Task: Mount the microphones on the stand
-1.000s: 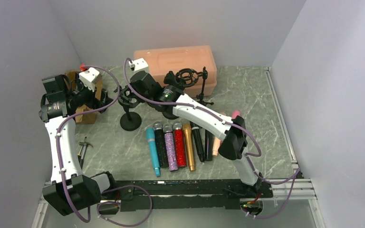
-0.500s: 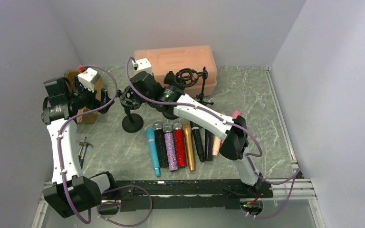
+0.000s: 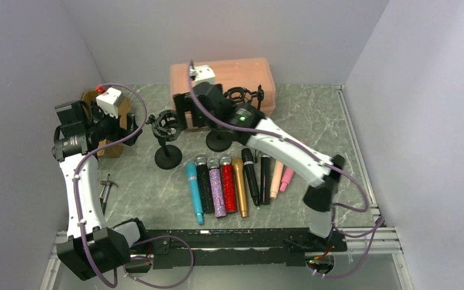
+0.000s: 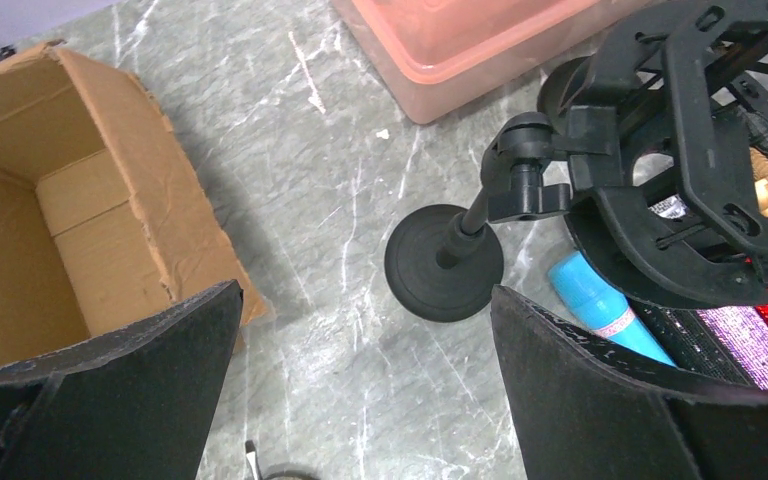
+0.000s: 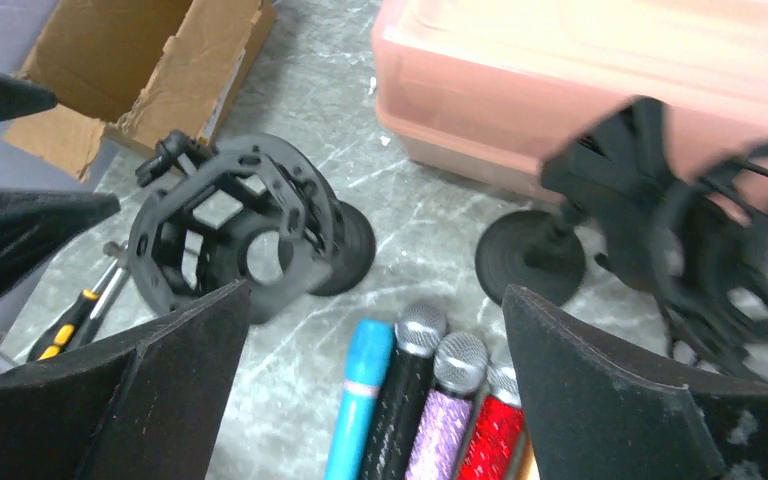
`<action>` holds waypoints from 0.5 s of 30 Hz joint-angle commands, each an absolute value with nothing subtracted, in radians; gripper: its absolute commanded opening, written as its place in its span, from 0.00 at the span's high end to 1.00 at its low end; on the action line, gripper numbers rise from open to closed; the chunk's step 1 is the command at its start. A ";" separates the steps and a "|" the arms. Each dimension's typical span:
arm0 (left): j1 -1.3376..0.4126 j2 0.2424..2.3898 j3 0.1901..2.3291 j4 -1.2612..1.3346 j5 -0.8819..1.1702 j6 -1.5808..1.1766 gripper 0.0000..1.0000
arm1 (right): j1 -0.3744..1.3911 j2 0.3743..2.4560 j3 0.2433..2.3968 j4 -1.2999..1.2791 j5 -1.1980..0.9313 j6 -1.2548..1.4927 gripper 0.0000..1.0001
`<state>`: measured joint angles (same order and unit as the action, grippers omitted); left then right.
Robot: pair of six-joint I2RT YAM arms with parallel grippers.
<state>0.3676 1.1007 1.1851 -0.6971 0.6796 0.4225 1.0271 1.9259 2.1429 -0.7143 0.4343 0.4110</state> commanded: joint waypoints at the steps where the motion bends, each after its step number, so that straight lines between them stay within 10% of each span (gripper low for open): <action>1: 0.378 1.057 1.248 -0.695 0.615 0.374 0.01 | 0.989 1.711 2.006 -0.831 0.434 0.482 0.00; 15: 0.402 1.085 1.359 -0.748 0.610 0.239 0.01 | 0.471 1.226 1.168 -0.806 0.143 0.722 0.00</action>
